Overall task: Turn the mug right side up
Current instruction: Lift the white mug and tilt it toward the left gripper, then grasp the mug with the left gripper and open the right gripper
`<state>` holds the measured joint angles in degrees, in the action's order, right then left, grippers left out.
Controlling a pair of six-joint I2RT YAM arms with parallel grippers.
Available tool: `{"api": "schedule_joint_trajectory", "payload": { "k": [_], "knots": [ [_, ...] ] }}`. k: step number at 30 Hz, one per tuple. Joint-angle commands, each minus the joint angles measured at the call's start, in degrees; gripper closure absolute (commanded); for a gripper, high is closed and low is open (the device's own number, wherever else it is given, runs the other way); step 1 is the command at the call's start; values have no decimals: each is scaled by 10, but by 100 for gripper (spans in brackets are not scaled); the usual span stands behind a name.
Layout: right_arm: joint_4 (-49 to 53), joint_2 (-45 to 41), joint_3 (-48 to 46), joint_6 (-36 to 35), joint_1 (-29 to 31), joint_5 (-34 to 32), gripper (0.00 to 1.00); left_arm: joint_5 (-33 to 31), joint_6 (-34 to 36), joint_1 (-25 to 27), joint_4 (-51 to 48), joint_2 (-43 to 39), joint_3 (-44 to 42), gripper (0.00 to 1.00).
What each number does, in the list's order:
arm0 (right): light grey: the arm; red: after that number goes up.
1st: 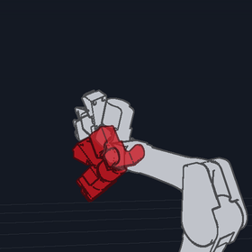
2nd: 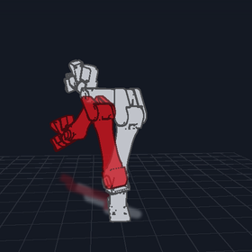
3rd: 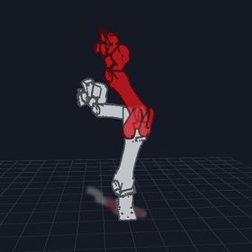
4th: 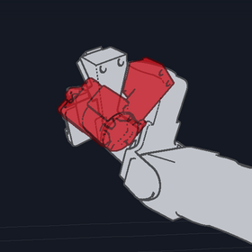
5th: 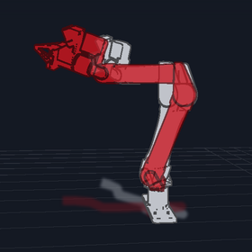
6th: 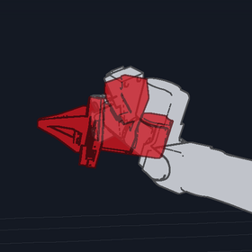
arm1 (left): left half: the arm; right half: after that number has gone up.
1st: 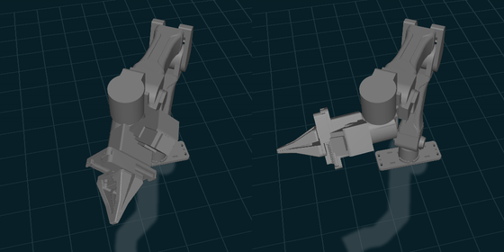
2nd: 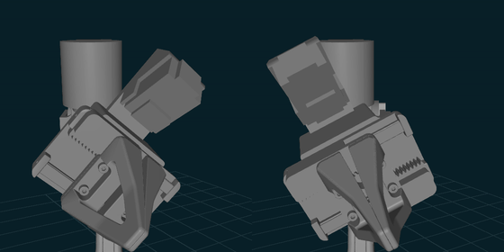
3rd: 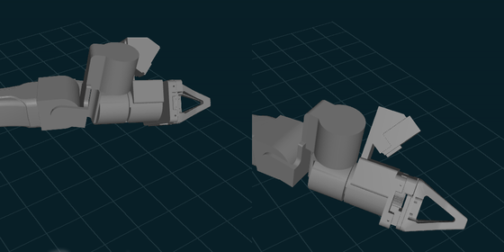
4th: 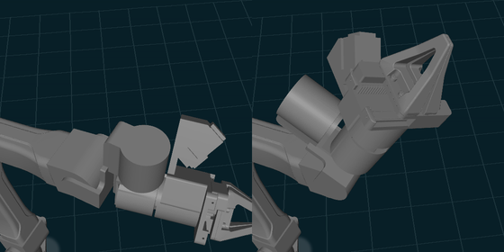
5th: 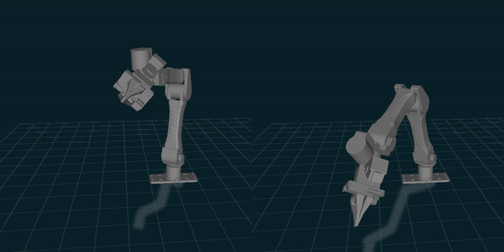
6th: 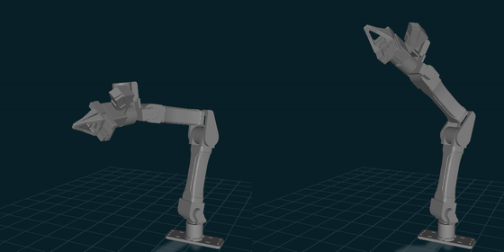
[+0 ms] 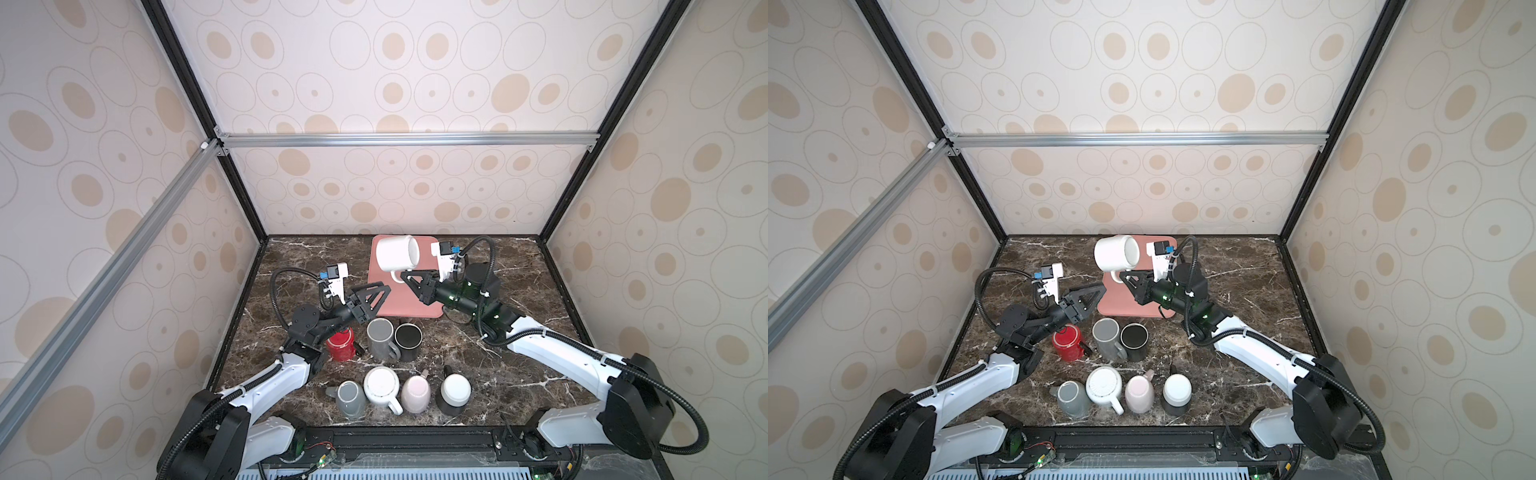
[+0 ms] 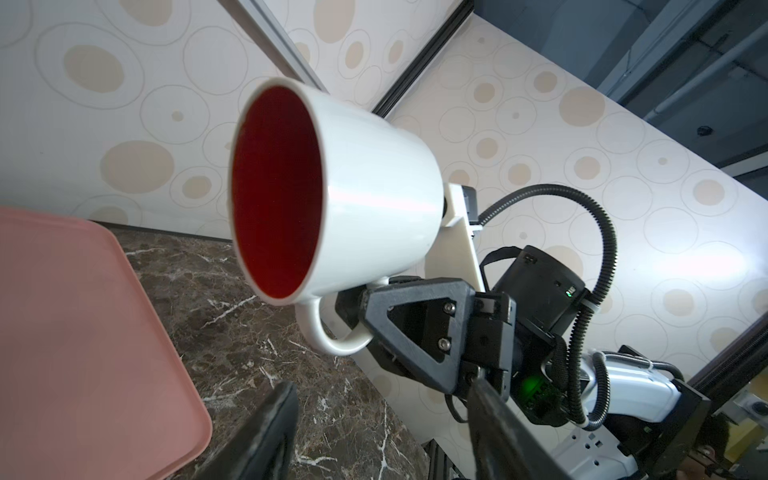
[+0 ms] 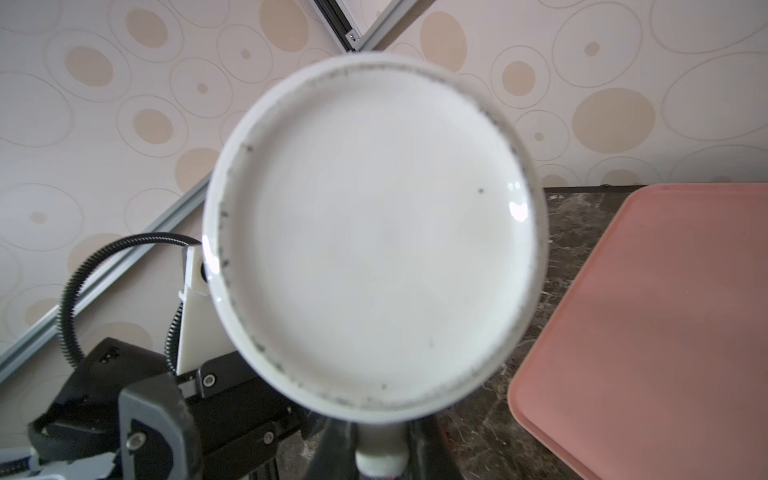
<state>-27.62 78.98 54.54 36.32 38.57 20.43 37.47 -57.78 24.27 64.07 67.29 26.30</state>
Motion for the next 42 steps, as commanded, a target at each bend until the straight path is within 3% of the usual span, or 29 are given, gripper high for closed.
{"api": "schedule_joint_trajectory", "payload": {
  "k": [1, 11, 17, 25, 30, 40, 42],
  "knots": [
    [-149, 8, 26, 69, 6, 59, 100, 20, -31, 3, 89, 5, 1, 42],
    [-237, 0, -16, 116, 18, 99, 100, 1, -52, 3, 125, 8, 4, 55],
    [-216, -17, -28, 110, 19, 102, 100, 1, -64, 3, 149, 8, 5, 55],
    [-272, 21, -9, 146, 26, 146, 100, 7, -81, 5, 171, 27, 13, 62],
    [-251, 30, -1, 140, 31, 155, 100, 5, -88, 5, 184, 30, 12, 68],
    [-226, 16, -16, 124, 31, 138, 100, -2, -82, 5, 161, 30, 13, 100],
    [-214, 11, -18, 118, 31, 137, 92, -5, -75, 5, 142, 27, 17, 100]
  ]
}}
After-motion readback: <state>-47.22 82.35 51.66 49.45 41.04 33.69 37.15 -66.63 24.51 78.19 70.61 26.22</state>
